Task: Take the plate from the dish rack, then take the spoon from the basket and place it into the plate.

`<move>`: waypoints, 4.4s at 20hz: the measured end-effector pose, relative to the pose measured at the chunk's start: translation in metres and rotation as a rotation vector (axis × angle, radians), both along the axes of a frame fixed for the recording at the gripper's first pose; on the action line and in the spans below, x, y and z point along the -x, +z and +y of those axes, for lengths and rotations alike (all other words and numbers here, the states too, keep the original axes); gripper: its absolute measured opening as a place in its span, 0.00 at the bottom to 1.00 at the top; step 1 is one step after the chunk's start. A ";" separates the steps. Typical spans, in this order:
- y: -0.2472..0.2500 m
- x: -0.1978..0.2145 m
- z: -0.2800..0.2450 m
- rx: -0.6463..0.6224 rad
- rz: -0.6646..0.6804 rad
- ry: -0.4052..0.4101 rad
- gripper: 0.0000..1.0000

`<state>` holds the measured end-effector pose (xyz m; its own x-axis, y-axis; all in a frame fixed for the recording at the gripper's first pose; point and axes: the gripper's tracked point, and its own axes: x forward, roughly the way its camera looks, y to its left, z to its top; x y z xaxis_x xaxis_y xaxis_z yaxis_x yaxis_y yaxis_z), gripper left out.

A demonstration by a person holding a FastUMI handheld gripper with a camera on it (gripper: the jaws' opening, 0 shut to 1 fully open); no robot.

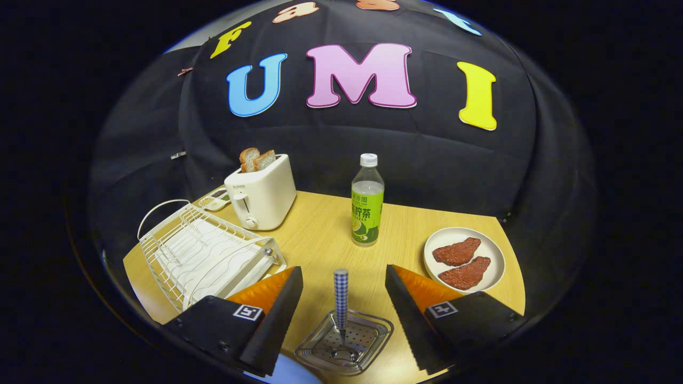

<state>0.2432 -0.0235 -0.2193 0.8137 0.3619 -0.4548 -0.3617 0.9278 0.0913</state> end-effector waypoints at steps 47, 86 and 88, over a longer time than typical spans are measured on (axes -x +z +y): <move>-0.029 0.178 0.049 -0.028 0.249 0.146 0.13; 0.235 0.192 -0.065 -0.080 -0.365 -0.467 0.98; 0.232 0.205 -0.064 -0.074 -0.371 -0.494 0.99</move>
<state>0.0380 -0.0876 0.0122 0.9921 -0.0780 -0.0982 0.0889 0.9897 0.1121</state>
